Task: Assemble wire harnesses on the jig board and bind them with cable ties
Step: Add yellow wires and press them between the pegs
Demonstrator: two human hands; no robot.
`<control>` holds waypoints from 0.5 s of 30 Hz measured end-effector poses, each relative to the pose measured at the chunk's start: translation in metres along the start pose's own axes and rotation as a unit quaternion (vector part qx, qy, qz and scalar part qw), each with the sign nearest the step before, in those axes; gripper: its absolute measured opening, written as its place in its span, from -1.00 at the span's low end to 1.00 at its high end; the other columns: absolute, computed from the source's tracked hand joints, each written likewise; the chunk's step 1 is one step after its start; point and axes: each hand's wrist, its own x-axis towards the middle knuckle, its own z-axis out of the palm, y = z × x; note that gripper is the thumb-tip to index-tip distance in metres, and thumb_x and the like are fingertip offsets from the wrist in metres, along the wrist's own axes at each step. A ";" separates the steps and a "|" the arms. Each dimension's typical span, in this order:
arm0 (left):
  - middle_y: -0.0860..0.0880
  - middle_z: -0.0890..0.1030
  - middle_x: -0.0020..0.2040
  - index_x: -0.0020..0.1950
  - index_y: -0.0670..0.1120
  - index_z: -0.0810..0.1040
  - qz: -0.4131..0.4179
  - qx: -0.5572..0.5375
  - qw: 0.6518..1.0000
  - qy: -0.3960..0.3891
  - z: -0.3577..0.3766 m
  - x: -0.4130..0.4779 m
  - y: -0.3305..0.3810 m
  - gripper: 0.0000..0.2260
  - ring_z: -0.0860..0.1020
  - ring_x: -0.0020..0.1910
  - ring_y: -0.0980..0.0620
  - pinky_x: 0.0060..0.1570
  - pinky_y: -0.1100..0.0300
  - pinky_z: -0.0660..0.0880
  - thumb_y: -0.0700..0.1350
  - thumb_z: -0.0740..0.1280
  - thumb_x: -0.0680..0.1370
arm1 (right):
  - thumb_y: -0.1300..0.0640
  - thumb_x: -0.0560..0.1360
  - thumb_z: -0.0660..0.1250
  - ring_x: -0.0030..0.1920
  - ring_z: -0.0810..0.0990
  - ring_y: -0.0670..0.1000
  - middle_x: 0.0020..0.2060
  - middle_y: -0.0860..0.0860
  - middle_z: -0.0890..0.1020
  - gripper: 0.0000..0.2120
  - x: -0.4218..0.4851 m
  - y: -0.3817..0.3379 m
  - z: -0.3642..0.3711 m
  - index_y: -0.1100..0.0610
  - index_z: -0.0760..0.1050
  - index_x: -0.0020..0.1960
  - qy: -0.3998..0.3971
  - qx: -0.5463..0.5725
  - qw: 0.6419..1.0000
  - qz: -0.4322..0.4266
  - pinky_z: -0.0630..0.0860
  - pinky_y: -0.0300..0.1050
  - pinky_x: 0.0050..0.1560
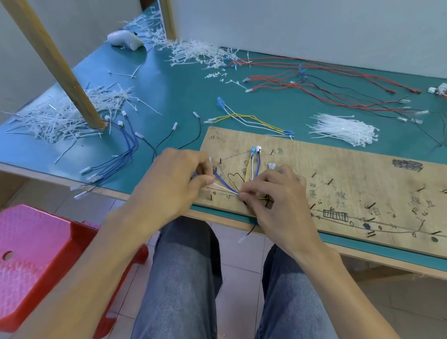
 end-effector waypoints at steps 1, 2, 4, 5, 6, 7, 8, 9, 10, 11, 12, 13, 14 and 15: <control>0.17 0.62 -0.26 -0.17 0.09 0.64 0.000 -0.013 1.000 -0.007 -0.004 0.008 -0.002 -0.87 0.57 -0.19 0.18 -0.09 0.11 0.49 -0.06 0.53 0.54 | 0.01 0.55 0.52 0.03 0.45 -0.02 -0.14 -0.22 0.61 -0.99 0.000 0.000 0.001 -0.11 0.71 -0.05 0.003 -0.003 1.000 -0.002 0.31 0.09 0.05; 0.17 0.63 -0.28 -0.19 0.10 0.65 0.002 -0.025 1.000 -0.012 -0.006 0.015 -0.005 -0.85 0.58 -0.21 0.19 -0.09 0.14 0.51 -0.08 0.55 0.52 | 0.00 0.55 0.52 0.03 0.44 -0.02 -0.13 -0.23 0.61 -0.99 0.000 0.000 0.002 -0.11 0.71 -0.04 0.005 -0.007 1.000 -0.005 0.31 0.09 0.04; 0.17 0.64 -0.30 -0.18 0.09 0.67 0.009 -0.042 0.999 -0.020 -0.007 0.028 -0.007 -0.85 0.60 -0.23 0.22 -0.12 0.28 0.50 -0.12 0.57 0.50 | 0.02 0.55 0.52 0.03 0.43 -0.02 -0.13 -0.23 0.59 -0.98 -0.001 0.000 0.003 -0.10 0.70 -0.04 0.009 -0.012 1.000 -0.011 0.31 0.11 0.04; 0.18 0.64 -0.31 -0.17 0.07 0.69 0.015 -0.043 0.999 -0.023 -0.006 0.034 -0.008 -0.86 0.61 -0.24 0.26 -0.14 0.36 0.46 -0.14 0.58 0.49 | 0.02 0.55 0.51 0.03 0.43 -0.03 -0.13 -0.23 0.58 -0.98 -0.001 0.000 0.004 -0.10 0.70 -0.04 0.011 -0.013 1.000 -0.013 0.32 0.12 0.04; 0.19 0.64 -0.32 -0.16 0.05 0.70 0.021 -0.044 0.999 -0.024 -0.005 0.038 -0.008 -0.87 0.60 -0.24 0.29 -0.16 0.43 0.43 -0.15 0.58 0.49 | 0.03 0.56 0.51 0.03 0.43 -0.02 -0.13 -0.23 0.58 -0.98 -0.001 0.001 0.004 -0.10 0.70 -0.04 0.012 -0.012 1.000 -0.014 0.33 0.13 0.04; 0.20 0.64 -0.32 -0.16 0.04 0.70 0.025 -0.047 0.998 -0.024 -0.003 0.041 -0.008 -0.87 0.60 -0.25 0.31 -0.17 0.46 0.41 -0.17 0.58 0.49 | 0.02 0.56 0.51 0.03 0.43 -0.02 -0.13 -0.23 0.59 -0.98 -0.001 0.000 0.004 -0.10 0.70 -0.04 0.013 -0.012 1.000 -0.016 0.33 0.14 0.04; 0.21 0.63 -0.33 -0.16 0.04 0.70 0.027 -0.051 0.998 -0.022 -0.001 0.043 -0.009 -0.87 0.60 -0.25 0.32 -0.18 0.47 0.39 -0.18 0.58 0.49 | 0.02 0.56 0.51 0.03 0.43 -0.02 -0.13 -0.23 0.59 -0.98 -0.002 0.000 0.004 -0.09 0.70 -0.03 0.013 -0.013 1.000 -0.017 0.33 0.15 0.04; 0.21 0.63 -0.33 -0.16 0.04 0.70 0.027 -0.053 0.998 -0.020 0.000 0.045 -0.008 -0.86 0.60 -0.26 0.31 -0.18 0.45 0.41 -0.18 0.57 0.49 | 0.02 0.56 0.51 0.03 0.43 -0.01 -0.12 -0.23 0.59 -0.99 -0.002 0.000 0.004 -0.09 0.70 -0.03 0.013 -0.014 1.000 -0.017 0.33 0.15 0.04; 0.20 0.64 -0.32 -0.17 0.04 0.69 0.026 -0.052 0.998 -0.018 0.002 0.046 -0.008 -0.85 0.60 -0.26 0.29 -0.16 0.41 0.43 -0.19 0.56 0.50 | 0.02 0.56 0.51 0.03 0.43 -0.01 -0.12 -0.22 0.60 -0.99 -0.002 0.000 0.004 -0.09 0.70 -0.02 0.014 -0.016 1.000 -0.018 0.33 0.15 0.04; 0.18 0.65 -0.31 -0.17 0.05 0.68 0.026 -0.048 0.998 -0.018 0.004 0.047 -0.007 -0.84 0.60 -0.26 0.27 -0.15 0.35 0.47 -0.19 0.56 0.50 | 0.02 0.56 0.51 0.03 0.44 -0.01 -0.12 -0.22 0.60 -0.99 -0.002 0.000 0.004 -0.09 0.70 -0.02 0.015 -0.017 1.000 -0.019 0.34 0.15 0.04; 0.16 0.65 -0.29 -0.18 0.05 0.68 0.025 -0.044 0.999 -0.019 0.005 0.048 -0.006 -0.83 0.61 -0.24 0.24 -0.13 0.28 0.51 -0.20 0.55 0.51 | 0.02 0.56 0.51 0.03 0.44 -0.01 -0.12 -0.22 0.60 -0.99 -0.002 0.000 0.004 -0.08 0.70 -0.02 0.015 -0.018 1.000 -0.019 0.34 0.14 0.04; 0.13 0.66 -0.28 -0.18 0.05 0.67 0.021 -0.039 0.999 -0.022 0.007 0.049 -0.005 -0.82 0.61 -0.23 0.20 -0.11 0.23 0.54 -0.21 0.54 0.51 | 0.02 0.57 0.51 0.03 0.44 -0.01 -0.12 -0.22 0.60 -0.99 -0.002 0.000 0.004 -0.08 0.70 -0.02 0.016 -0.018 0.999 -0.020 0.33 0.13 0.03; 0.11 0.67 -0.26 -0.19 0.05 0.66 0.015 -0.033 0.999 -0.025 0.008 0.049 -0.004 -0.81 0.62 -0.22 0.17 -0.11 0.21 0.54 -0.22 0.54 0.51 | 0.02 0.57 0.50 0.03 0.43 -0.02 -0.12 -0.23 0.60 -0.99 -0.002 0.000 0.004 -0.08 0.70 -0.02 0.016 -0.019 0.999 -0.022 0.33 0.12 0.03; 0.09 0.67 -0.25 -0.21 0.06 0.65 0.009 -0.025 0.999 -0.026 0.008 0.050 -0.003 -0.79 0.62 -0.21 0.16 -0.13 0.21 0.52 -0.22 0.54 0.51 | 0.02 0.57 0.50 0.03 0.43 -0.02 -0.12 -0.23 0.59 -0.99 -0.002 0.000 0.004 -0.08 0.70 -0.02 0.016 -0.018 0.999 -0.022 0.33 0.11 0.02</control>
